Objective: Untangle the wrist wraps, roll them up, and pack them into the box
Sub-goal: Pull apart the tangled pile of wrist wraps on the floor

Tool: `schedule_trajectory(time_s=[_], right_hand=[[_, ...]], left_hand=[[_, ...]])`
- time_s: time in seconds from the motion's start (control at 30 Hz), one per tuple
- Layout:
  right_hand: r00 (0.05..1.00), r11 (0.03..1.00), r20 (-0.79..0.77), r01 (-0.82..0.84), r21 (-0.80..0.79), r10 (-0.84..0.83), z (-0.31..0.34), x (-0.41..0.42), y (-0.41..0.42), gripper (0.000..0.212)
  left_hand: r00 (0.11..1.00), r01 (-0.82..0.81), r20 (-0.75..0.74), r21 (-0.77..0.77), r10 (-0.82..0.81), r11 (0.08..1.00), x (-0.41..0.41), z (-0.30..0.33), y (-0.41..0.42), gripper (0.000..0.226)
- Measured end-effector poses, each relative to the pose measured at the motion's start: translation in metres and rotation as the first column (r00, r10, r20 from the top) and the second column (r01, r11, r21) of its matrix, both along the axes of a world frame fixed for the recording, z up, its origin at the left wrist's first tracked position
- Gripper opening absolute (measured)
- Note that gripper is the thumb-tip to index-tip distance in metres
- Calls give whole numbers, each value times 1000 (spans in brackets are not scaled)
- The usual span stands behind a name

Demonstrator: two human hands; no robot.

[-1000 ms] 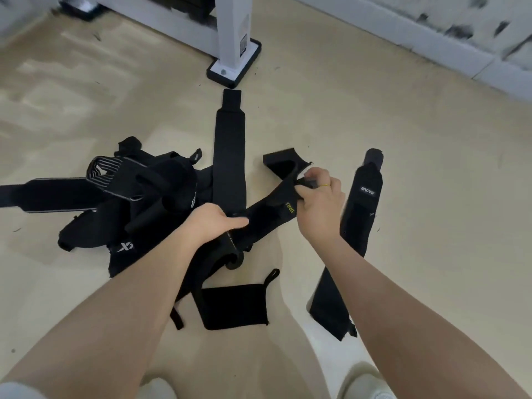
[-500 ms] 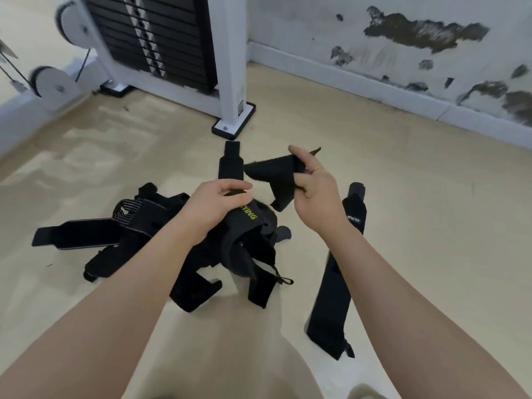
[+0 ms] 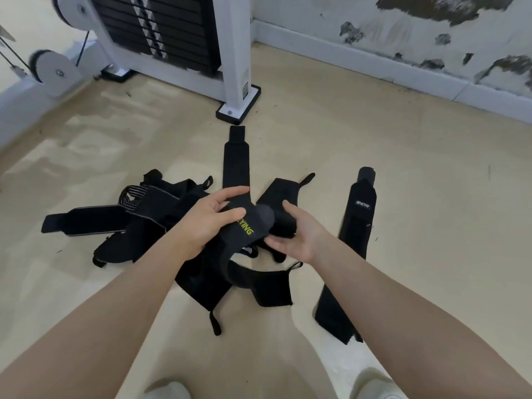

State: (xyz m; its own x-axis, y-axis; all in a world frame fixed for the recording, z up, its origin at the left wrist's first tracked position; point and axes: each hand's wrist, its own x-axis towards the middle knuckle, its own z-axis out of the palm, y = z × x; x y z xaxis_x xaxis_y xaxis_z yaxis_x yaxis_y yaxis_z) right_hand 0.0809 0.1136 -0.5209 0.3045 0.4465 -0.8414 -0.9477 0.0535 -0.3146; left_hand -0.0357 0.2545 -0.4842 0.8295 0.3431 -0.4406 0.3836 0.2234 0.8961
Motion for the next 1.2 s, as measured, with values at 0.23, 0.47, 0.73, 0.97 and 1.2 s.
schedule_trajectory(time_s=[0.23,0.47,0.73,0.97,1.2], right_hand=[[992,982,-7,124,140,-124,-2,-17,33,23],[994,992,107,45,-115,-33,-35,-21,63,42],[983,998,182,31,-63,-19,-61,-20,60,19],[-158,387,421,-210,-898,893,-42,3,49,17],[-190,843,822,141,-518,537,30,37,33,42]], left_hand=[[999,-2,-39,-32,1,999,-16,-17,7,43],[975,160,-178,132,-135,978,-23,-16,22,19],[995,54,-77,-25,-56,998,-40,-8,40,23],[974,-173,-166,-117,153,978,-43,-24,40,21],[968,-245,-99,-589,232,770,-18,-16,9,29]])
